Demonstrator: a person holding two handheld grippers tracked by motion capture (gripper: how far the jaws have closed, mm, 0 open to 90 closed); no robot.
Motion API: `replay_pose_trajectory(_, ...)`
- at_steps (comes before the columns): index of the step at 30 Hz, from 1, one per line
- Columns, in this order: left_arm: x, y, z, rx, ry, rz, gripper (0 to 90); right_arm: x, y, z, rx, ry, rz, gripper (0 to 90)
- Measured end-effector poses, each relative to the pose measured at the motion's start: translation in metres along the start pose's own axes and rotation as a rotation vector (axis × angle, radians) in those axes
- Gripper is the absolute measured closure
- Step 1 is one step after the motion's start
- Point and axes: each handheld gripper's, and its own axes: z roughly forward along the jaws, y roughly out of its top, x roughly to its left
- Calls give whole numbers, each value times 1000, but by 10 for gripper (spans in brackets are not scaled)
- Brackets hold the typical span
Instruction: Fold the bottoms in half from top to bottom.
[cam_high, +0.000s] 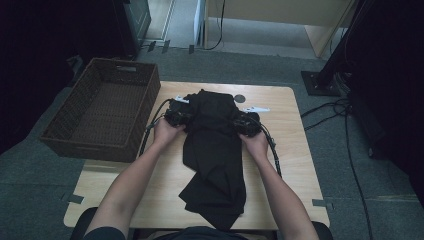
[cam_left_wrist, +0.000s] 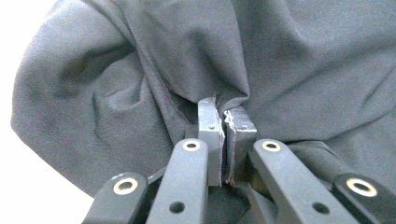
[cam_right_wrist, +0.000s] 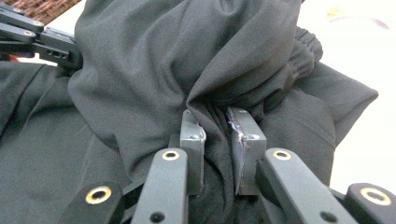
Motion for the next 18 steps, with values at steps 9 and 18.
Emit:
replay_pose_trajectory(9, 8, 6, 5, -36, -15, -83, 865, -5, 9, 10, -11, -38, 26, 781)
replay_pose_trajectory(18, 0, 53, -57, -259, -20, -1, 876, -7, 70, -27, -150, -15, 42, 808)
